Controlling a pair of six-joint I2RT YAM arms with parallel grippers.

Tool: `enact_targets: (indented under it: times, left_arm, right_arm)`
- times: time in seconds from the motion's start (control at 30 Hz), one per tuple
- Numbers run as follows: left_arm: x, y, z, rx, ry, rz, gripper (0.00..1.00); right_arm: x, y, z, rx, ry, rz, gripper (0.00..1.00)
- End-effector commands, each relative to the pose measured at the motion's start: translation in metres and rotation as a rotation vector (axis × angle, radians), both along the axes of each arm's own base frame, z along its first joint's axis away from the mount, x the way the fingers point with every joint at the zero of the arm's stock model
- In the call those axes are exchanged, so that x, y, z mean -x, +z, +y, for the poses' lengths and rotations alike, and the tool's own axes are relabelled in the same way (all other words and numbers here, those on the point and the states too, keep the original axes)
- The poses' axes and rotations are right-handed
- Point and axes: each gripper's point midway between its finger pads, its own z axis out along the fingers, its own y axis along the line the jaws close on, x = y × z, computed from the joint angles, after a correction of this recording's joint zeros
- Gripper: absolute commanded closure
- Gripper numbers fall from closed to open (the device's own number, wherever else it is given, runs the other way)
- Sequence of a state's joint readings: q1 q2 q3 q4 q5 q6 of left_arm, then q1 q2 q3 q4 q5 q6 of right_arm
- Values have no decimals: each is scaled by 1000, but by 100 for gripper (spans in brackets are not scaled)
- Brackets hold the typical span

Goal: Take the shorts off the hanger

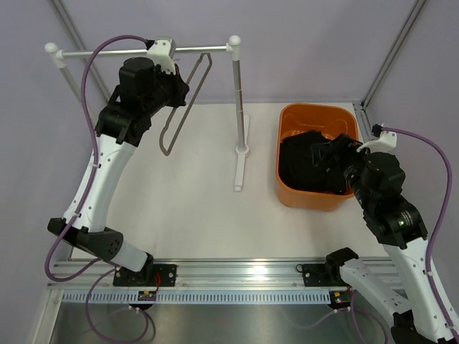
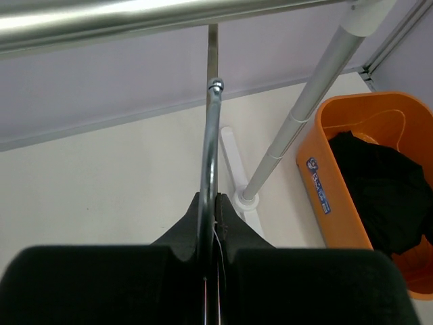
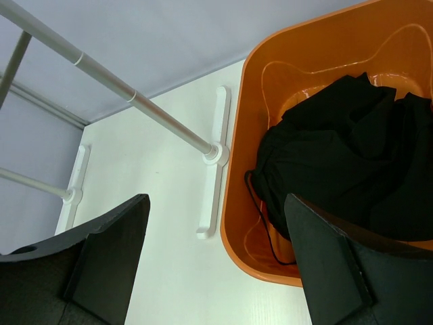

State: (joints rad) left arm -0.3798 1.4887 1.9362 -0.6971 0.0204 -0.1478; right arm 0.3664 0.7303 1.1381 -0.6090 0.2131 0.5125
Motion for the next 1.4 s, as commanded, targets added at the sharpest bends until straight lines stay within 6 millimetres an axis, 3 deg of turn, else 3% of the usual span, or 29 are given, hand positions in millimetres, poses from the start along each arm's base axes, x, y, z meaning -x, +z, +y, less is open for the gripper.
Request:
enact_targets:
  times: [0.0, 0.33, 0.57, 1.07, 1.27, 1.37]
  left_arm:
    - [-19, 25, 10, 44, 81, -108, 100]
    - [-31, 42, 20, 38, 137, -201, 100]
    - [-46, 40, 20, 19, 149, -188, 100]
    - [-95, 10, 20, -5, 184, -136, 100]
    - [-100, -5, 22, -25, 197, -111, 100]
    - [-101, -9, 24, -32, 206, -107, 94]
  right_arm:
    - [7, 11, 4, -5, 39, -30, 10]
    - [10, 9, 5, 0, 57, -38, 10]
    - [6, 3, 15, -15, 94, -27, 10]
    - [-1, -9, 19, 0, 109, -18, 10]
    - [-3, -18, 21, 2, 112, 0, 10]
    - [-3, -21, 22, 1, 116, 5, 10]
